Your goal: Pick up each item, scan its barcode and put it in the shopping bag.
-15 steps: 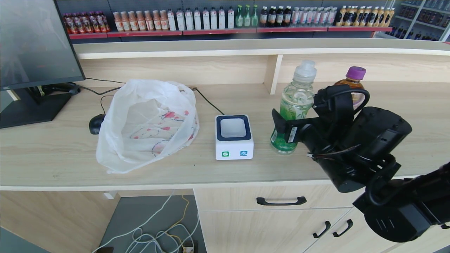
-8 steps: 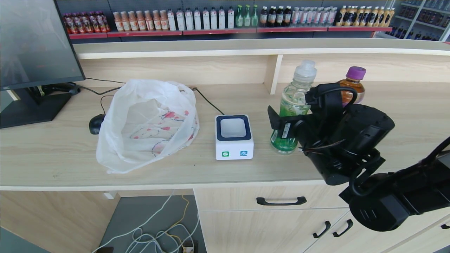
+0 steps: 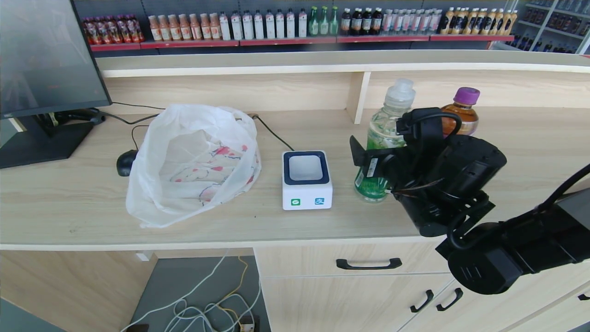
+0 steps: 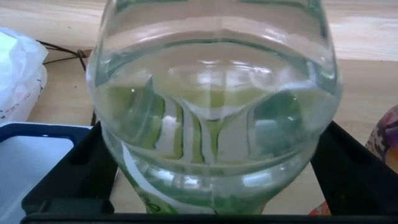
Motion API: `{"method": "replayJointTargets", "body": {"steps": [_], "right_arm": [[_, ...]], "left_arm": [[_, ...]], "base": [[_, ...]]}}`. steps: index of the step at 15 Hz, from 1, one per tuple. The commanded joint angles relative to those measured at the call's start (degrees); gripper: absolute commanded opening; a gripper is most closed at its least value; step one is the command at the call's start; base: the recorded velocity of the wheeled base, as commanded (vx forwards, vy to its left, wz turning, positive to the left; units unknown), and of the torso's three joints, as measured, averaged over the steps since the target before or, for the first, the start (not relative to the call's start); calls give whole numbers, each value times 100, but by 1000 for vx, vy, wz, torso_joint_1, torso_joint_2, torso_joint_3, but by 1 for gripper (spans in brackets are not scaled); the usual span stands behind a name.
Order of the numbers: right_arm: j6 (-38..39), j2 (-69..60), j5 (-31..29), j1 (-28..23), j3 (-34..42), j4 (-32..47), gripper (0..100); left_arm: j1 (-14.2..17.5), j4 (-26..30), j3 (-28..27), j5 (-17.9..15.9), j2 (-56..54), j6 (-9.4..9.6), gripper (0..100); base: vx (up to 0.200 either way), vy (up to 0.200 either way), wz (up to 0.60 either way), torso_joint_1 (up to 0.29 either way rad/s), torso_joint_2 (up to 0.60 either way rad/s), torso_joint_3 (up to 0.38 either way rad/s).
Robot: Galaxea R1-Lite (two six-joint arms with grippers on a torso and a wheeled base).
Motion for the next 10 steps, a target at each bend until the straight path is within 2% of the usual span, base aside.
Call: {"method": "replayJointTargets", "body": {"steps": [1,2,3,10], "right_arm": [[-1,-10,1,-7,7,-1,100],[-1,-10,1,2,7,-1,100],[-1,-18,-8,2,-2,-10,0],[-1,-97,-17,2,-2,-133,0]], "left_arm": [[2,-1,0,0,-2,0,100],[2,-1,0,0,-2,0,100],[2,-1,0,0,-2,0,100],[2,-1,0,0,-2,0,100]], "base": [[0,0,0,0,0,0],[0,0,0,0,0,0],[0,0,0,0,0,0],[0,0,0,0,0,0]]}}
